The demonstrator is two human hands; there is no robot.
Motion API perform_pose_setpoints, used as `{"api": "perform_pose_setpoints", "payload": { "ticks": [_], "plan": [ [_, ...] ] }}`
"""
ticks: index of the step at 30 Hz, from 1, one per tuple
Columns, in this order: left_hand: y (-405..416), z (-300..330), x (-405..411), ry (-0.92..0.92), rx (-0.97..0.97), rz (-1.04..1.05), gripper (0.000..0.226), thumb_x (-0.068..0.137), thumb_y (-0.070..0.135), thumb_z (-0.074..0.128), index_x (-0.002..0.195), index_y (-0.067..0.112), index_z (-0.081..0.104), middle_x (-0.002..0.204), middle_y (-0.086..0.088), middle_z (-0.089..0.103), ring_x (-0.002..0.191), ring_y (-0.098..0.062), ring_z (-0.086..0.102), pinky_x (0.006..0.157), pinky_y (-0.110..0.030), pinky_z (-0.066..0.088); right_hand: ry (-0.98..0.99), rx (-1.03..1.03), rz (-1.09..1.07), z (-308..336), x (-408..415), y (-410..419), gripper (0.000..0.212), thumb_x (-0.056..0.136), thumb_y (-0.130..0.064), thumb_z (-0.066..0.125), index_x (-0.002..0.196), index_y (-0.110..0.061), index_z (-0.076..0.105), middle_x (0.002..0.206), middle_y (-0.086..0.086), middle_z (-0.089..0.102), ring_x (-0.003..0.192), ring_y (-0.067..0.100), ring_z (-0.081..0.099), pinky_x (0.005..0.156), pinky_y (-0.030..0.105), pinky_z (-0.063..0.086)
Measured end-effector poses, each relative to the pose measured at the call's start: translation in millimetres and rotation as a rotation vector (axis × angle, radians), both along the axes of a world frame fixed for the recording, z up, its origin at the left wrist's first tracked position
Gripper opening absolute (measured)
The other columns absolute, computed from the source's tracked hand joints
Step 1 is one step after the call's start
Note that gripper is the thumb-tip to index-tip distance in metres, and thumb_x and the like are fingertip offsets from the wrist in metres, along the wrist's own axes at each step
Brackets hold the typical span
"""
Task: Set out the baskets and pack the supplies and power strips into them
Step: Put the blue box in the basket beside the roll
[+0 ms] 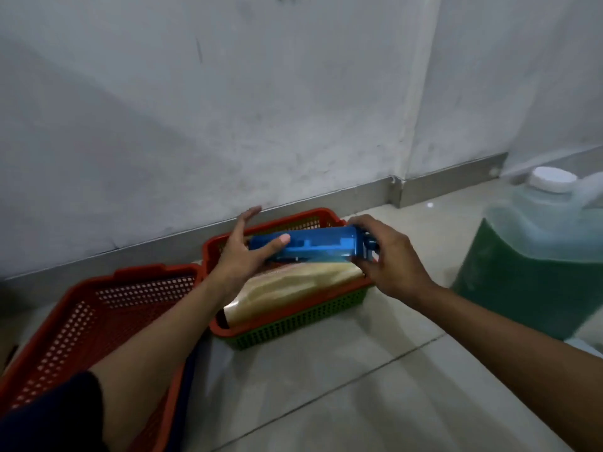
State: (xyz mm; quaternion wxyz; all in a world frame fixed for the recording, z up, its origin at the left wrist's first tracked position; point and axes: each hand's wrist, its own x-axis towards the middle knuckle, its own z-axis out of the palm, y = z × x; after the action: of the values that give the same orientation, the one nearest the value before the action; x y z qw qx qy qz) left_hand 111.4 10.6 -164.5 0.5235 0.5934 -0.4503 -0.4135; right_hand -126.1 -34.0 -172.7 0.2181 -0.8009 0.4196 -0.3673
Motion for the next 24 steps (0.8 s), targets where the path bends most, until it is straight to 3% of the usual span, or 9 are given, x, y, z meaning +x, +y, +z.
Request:
{"api": "perform_pose_setpoints", "payload": {
  "ticks": [2, 4, 7, 10, 12, 15, 18, 24],
  "plan": [
    [-5.3, -6.1, 16.5, -0.216, -0.079, 0.004, 0.046, 0.055, 0.048, 0.075, 0.098, 0.036, 0.066, 0.111, -0.008, 0.066, 0.102, -0.025, 0.065, 0.078, -0.020, 0.055, 0.101, -0.169, -0.049, -2.1, 21.4, -11.1, 0.055, 0.070, -0.001, 0.076, 0.117, -0.023, 0.057, 0.110, 0.005, 0.062, 0.099, 0.025, 0.058, 0.083, 0.044, 0.052],
    [-11.5, -19.1, 33.5, -0.336, -0.130, 0.089, 0.036, 0.056, 0.054, 0.074, 0.087, 0.039, 0.068, 0.103, -0.004, 0.070, 0.099, -0.022, 0.065, 0.085, -0.027, 0.055, 0.180, -0.257, -0.143, -9.6, 44.2, -22.0, 0.056, 0.068, 0.000, 0.076, 0.117, -0.024, 0.060, 0.112, 0.008, 0.059, 0.102, 0.028, 0.054, 0.084, 0.041, 0.048],
    [-17.9, -40.0, 49.6, -0.451, -0.115, 0.242, 0.042, 0.049, 0.074, 0.068, 0.079, 0.045, 0.065, 0.098, 0.002, 0.069, 0.097, -0.016, 0.064, 0.083, -0.031, 0.052, 0.241, -0.165, -0.230, -24.7, 72.5, -35.6, 0.062, 0.073, -0.008, 0.075, 0.127, -0.030, 0.053, 0.118, 0.010, 0.050, 0.106, 0.026, 0.049, 0.085, 0.041, 0.050],
    [-21.8, -60.0, 57.0, -0.521, -0.025, 0.389, 0.054, 0.046, 0.084, 0.059, 0.078, 0.040, 0.063, 0.098, 0.000, 0.067, 0.093, -0.016, 0.062, 0.076, -0.027, 0.051, 0.172, 0.005, -0.117, -41.4, 94.1, -46.3, 0.061, 0.076, -0.006, 0.072, 0.130, -0.027, 0.052, 0.115, 0.008, 0.051, 0.103, 0.025, 0.054, 0.087, 0.040, 0.052],
    [-21.3, -69.3, 54.1, -0.573, 0.040, 0.383, 0.053, 0.054, 0.076, 0.064, 0.085, 0.034, 0.065, 0.102, -0.001, 0.064, 0.096, -0.016, 0.059, 0.079, -0.028, 0.050, 0.182, 0.077, -0.052, -54.9, 100.2, -49.7, 0.057, 0.079, -0.010, 0.069, 0.132, -0.022, 0.051, 0.117, 0.006, 0.050, 0.105, 0.022, 0.053, 0.095, 0.036, 0.048],
    [-24.2, -81.5, 45.3, -0.650, 0.097, 0.392, 0.049, 0.068, 0.060, 0.069, 0.101, 0.025, 0.064, 0.113, -0.005, 0.052, 0.096, -0.012, 0.047, 0.082, -0.023, 0.040, 0.268, 0.145, 0.017, -74.9, 98.9, -53.5, 0.067, 0.083, -0.032, 0.066, 0.143, -0.021, 0.037, 0.128, 0.006, 0.047, 0.116, 0.020, 0.046, 0.103, 0.033, 0.041],
    [-31.3, -85.2, 42.4, -0.716, 0.155, 0.384, 0.051, 0.076, 0.061, 0.061, 0.111, 0.024, 0.061, 0.118, -0.011, 0.047, 0.101, -0.022, 0.048, 0.085, -0.026, 0.037, 0.403, 0.087, 0.024, -84.5, 96.7, -57.8, 0.068, 0.089, -0.048, 0.052, 0.147, -0.021, 0.028, 0.137, 0.007, 0.047, 0.122, 0.023, 0.042, 0.104, 0.036, 0.034],
    [-42.4, -94.5, 49.7, -0.854, 0.330, 0.240, 0.055, 0.089, 0.059, 0.042, 0.128, 0.022, 0.051, 0.123, -0.018, 0.054, 0.110, -0.035, 0.053, 0.092, -0.037, 0.043, 0.539, 0.020, -0.004, -92.8, 97.6, -56.7, 0.060, 0.096, -0.052, 0.029, 0.150, -0.028, 0.018, 0.150, 0.001, 0.036, 0.133, 0.024, 0.028, 0.107, 0.040, 0.022]
  ]
}}
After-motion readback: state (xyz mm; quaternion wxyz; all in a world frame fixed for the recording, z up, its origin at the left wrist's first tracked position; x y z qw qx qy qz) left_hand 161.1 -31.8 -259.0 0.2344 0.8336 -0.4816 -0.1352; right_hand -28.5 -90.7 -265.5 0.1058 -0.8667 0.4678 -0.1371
